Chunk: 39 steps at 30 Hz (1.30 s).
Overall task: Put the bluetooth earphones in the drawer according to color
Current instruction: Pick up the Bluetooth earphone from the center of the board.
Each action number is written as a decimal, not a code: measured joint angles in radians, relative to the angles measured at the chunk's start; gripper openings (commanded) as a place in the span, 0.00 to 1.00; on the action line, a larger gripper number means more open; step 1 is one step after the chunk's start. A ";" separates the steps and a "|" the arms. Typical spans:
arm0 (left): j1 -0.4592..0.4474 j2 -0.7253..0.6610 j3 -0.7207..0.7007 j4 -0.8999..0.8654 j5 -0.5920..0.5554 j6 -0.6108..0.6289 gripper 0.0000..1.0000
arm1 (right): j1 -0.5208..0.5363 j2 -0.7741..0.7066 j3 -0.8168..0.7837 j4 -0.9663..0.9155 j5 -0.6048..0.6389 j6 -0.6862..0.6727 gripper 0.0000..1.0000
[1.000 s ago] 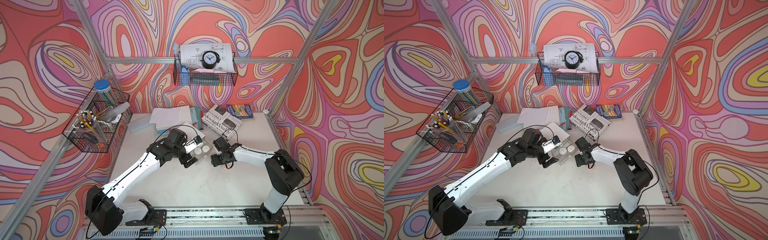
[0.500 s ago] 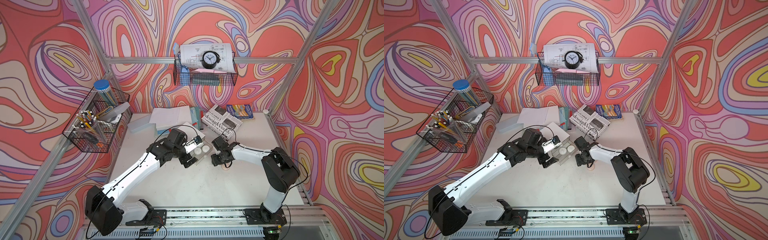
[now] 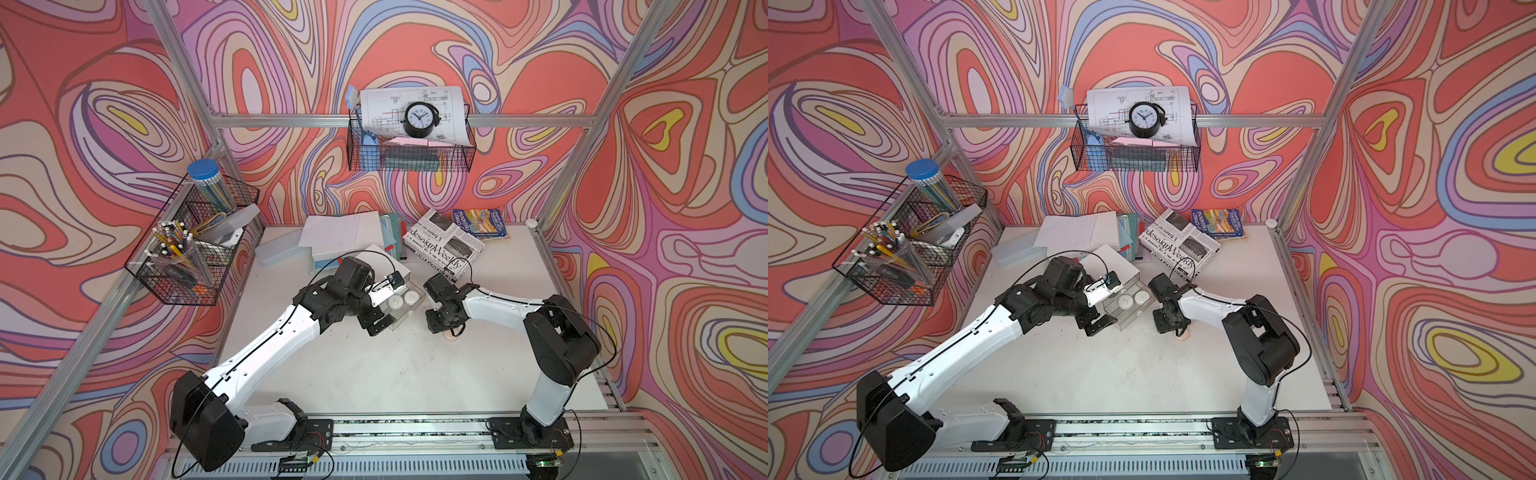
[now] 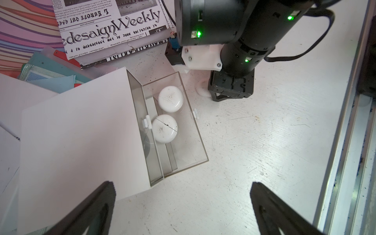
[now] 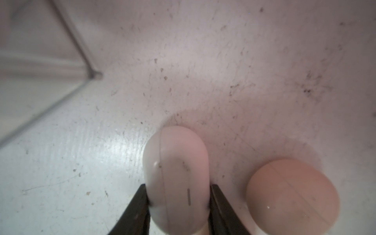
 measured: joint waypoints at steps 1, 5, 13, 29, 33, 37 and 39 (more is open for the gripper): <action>0.000 0.000 0.000 0.000 0.000 0.000 0.99 | 0.000 -0.008 -0.007 -0.001 0.002 0.003 0.34; 0.000 0.000 0.000 0.000 0.000 0.000 0.99 | 0.000 -0.048 -0.026 -0.018 0.008 0.013 0.33; -0.001 0.000 0.000 0.000 0.000 0.000 0.99 | 0.000 -0.065 -0.026 -0.032 0.006 0.027 0.53; -0.001 -0.001 0.000 -0.001 -0.001 0.000 0.99 | 0.000 0.013 0.023 -0.032 0.003 0.070 0.54; -0.001 -0.001 0.000 -0.001 -0.005 0.000 0.99 | 0.000 0.029 0.037 -0.031 0.003 0.068 0.54; -0.001 -0.001 0.000 -0.001 -0.008 0.000 0.98 | 0.000 0.031 0.037 -0.031 0.006 0.064 0.45; -0.001 -0.001 0.000 -0.001 -0.008 0.000 0.99 | 0.000 0.031 0.037 -0.031 0.008 0.063 0.40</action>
